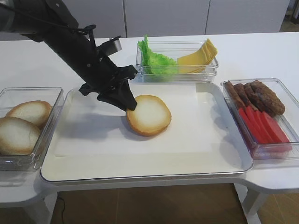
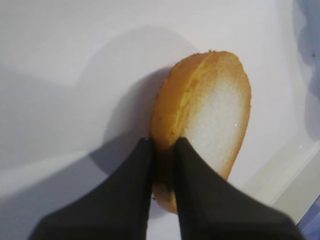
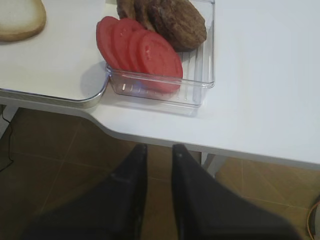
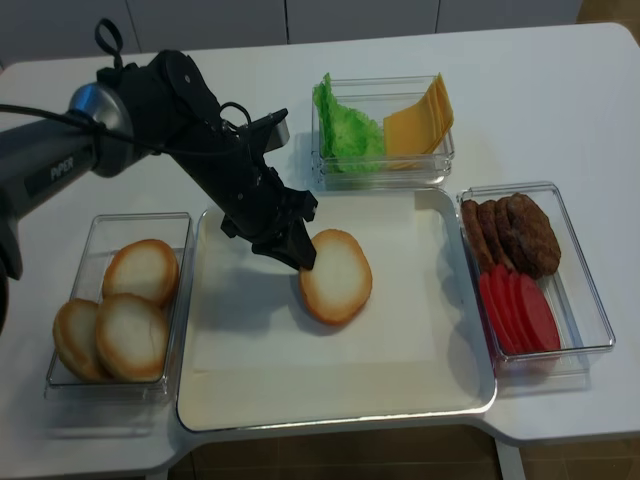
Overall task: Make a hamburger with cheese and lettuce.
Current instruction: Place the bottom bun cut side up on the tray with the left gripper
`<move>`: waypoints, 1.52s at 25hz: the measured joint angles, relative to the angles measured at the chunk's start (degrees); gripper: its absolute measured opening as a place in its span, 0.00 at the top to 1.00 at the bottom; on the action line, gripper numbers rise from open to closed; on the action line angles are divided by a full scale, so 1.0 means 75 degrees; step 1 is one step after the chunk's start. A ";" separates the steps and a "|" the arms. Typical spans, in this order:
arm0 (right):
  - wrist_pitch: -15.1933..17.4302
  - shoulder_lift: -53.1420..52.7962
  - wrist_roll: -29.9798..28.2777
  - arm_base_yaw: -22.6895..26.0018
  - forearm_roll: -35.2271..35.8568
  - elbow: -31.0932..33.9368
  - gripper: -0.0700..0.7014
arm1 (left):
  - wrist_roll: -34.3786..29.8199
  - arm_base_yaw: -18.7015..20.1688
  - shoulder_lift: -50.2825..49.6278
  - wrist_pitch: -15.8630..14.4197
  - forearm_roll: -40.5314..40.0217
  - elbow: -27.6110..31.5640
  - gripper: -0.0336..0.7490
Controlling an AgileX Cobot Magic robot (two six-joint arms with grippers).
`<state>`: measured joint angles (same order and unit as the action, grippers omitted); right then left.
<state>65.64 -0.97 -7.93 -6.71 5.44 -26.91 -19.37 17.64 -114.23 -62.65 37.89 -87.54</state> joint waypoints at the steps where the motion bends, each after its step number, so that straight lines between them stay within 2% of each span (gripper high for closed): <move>1: 0.0000 0.0000 0.0000 0.0000 0.0000 0.0000 0.73 | 0.0020 0.0000 0.0000 0.0000 0.0000 0.0000 0.86; 15: 0.0000 0.0000 0.0000 0.0000 0.0000 0.0000 0.73 | 0.0137 0.0279 0.0000 0.0017 -0.0016 0.0000 0.86; 28: 0.0000 0.0000 0.0000 0.0000 0.0000 0.0000 0.73 | 0.0165 0.0296 0.0000 0.0017 -0.0016 0.0000 0.85; 32: 0.0000 0.0000 0.0000 0.0000 0.0000 0.0000 0.73 | 0.0165 0.0296 0.0000 0.0017 0.0031 0.0000 0.76; 38: 0.0000 0.0000 0.0000 0.0000 0.0000 0.0000 0.73 | 0.0165 0.0296 0.0000 -0.0027 0.0223 0.0000 0.49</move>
<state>65.64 -0.97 -7.93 -6.71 5.44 -26.91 -18.14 19.86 -114.23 -62.85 39.56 -87.54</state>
